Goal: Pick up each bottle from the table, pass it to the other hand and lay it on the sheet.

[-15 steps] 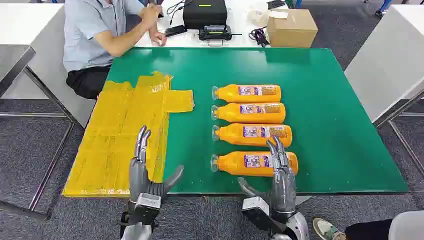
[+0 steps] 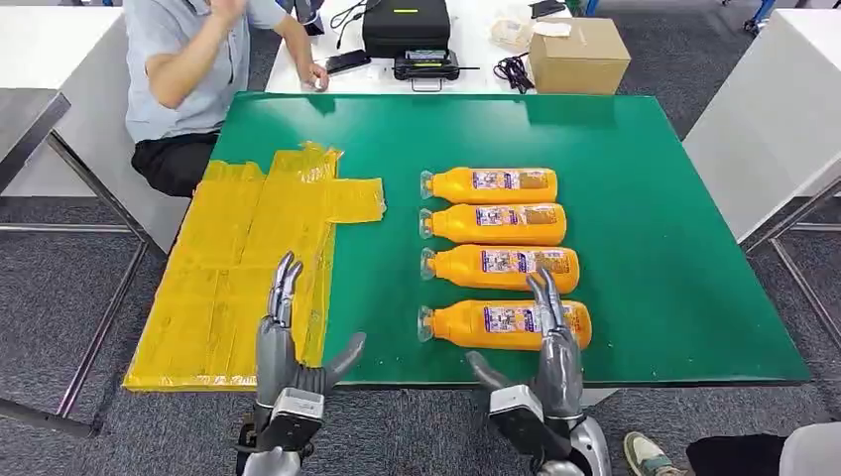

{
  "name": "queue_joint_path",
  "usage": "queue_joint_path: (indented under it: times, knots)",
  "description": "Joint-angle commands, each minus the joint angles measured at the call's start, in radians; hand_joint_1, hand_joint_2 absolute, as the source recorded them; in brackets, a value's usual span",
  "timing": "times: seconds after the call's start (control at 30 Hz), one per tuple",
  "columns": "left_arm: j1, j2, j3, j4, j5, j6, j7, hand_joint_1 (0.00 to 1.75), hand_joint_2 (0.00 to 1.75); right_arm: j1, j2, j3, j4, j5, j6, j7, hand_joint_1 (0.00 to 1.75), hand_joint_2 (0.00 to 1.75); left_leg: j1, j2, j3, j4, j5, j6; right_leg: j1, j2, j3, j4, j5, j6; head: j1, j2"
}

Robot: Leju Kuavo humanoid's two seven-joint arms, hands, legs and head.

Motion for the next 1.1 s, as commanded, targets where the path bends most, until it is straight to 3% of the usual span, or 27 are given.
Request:
queue_joint_path:
  times: [0.03,0.17,0.2,0.27,0.37,0.77,0.97,1.1]
  knots:
    - [0.002,0.005,0.015,0.004,-0.014,-0.005,0.014,0.0,1.75,0.002,0.029,-0.047,0.005,0.014,0.034,0.006,0.0,1.75,0.002,0.001,0.004,0.0,-0.002,-0.002,0.002,0.0,0.004,-0.001,-0.001,-0.003,0.0,0.0]
    - [0.005,0.003,0.008,0.01,-0.034,-0.012,0.023,0.0,1.75,-0.009,0.025,-0.032,0.027,0.046,0.059,0.036,0.0,1.75,0.001,0.001,0.004,-0.001,-0.001,-0.002,0.002,0.001,0.004,-0.001,-0.001,-0.003,0.0,0.0]
    - [0.008,0.002,0.014,0.012,-0.033,-0.011,0.024,0.0,1.75,-0.022,-0.001,-0.013,0.062,0.145,0.064,0.111,0.0,1.75,0.001,0.001,0.003,-0.001,-0.001,-0.002,0.001,0.001,0.003,-0.001,0.0,-0.002,0.0,0.0]
    - [0.005,0.002,0.015,0.017,-0.02,-0.04,0.022,0.0,1.75,-0.039,-0.031,0.002,0.104,0.285,-0.029,0.14,0.0,1.75,0.002,0.002,0.004,-0.001,-0.001,-0.002,0.002,0.001,0.004,-0.002,0.0,-0.002,0.0,0.0]
    - [-0.009,-0.002,0.004,0.026,-0.023,-0.053,0.016,0.0,1.75,-0.064,-0.076,0.001,0.109,0.358,-0.032,0.176,0.0,1.75,0.001,0.001,0.002,-0.001,0.0,-0.001,0.001,0.0,0.003,-0.002,0.0,-0.001,0.0,0.0]
    - [-0.014,-0.001,0.002,0.03,-0.025,-0.054,0.014,0.0,1.75,-0.073,-0.086,0.004,0.112,0.377,-0.024,0.193,0.0,1.75,0.001,0.0,0.002,-0.001,-0.001,-0.001,0.001,0.0,0.002,-0.001,0.0,-0.002,0.0,0.0]
    - [-0.046,-0.009,-0.014,0.058,-0.008,-0.084,0.009,0.0,1.75,-0.197,-0.156,-0.039,0.279,0.455,0.056,0.284,0.0,1.75,0.001,0.002,0.003,-0.001,0.0,-0.001,0.002,0.001,0.004,-0.002,0.001,-0.001,0.0,0.0]
    - [-0.048,-0.014,-0.013,0.082,0.01,-0.108,0.02,0.0,1.75,-0.223,-0.181,-0.055,0.335,0.51,0.103,0.329,0.0,1.75,0.001,0.0,0.004,-0.001,0.0,-0.001,0.001,0.0,0.005,-0.002,0.0,-0.002,0.0,0.0]
